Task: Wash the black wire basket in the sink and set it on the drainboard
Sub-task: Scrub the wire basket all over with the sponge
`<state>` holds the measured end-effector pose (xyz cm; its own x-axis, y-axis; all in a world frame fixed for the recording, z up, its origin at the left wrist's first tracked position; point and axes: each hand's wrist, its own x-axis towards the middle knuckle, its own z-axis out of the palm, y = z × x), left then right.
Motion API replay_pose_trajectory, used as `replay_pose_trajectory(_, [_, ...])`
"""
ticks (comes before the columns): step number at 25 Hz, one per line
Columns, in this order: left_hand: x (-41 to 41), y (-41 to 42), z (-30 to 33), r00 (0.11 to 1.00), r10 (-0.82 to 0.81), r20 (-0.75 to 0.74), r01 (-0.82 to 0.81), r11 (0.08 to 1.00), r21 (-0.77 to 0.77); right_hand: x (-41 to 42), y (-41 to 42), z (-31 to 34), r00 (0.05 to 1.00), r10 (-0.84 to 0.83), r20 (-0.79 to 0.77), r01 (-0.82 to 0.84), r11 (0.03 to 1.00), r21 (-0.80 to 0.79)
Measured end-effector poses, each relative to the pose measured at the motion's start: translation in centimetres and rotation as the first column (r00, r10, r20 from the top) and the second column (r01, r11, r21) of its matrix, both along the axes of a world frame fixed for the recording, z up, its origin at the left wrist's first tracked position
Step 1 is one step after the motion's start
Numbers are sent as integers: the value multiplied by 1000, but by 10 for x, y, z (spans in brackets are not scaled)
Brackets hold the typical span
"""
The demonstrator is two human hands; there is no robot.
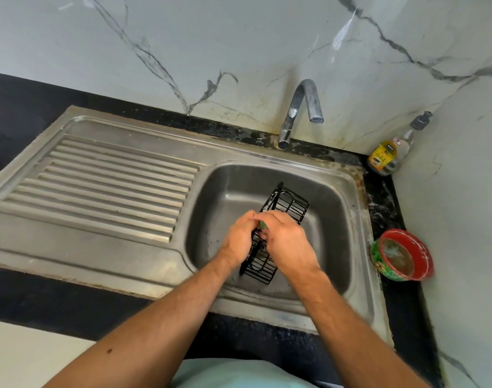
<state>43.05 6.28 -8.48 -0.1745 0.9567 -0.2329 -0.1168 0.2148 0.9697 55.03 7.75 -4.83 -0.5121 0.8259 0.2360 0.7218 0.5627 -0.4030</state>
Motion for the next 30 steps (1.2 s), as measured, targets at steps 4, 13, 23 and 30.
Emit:
replay_pose_trajectory(4, [-6, 2, -7, 998, 41, -39, -41, 999, -13, 6, -2, -9, 996, -41, 77, 33, 995, 99])
replay_pose_trajectory(13, [-7, 3, 5, 995, -45, -84, 38, 995, -89, -2, -11, -18, 991, -98, 90, 75, 969, 236])
replay_pose_trajectory(23, [-15, 7, 5, 998, -23, -56, 14, 988, -153, 21, -2, -25, 947, -240, -213, 256, 965, 52])
replay_pose_trajectory(30, [-31, 10, 4, 995, -86, -55, 77, 986, -147, 28, -6, -26, 890, -277, -362, 254, 961, -111])
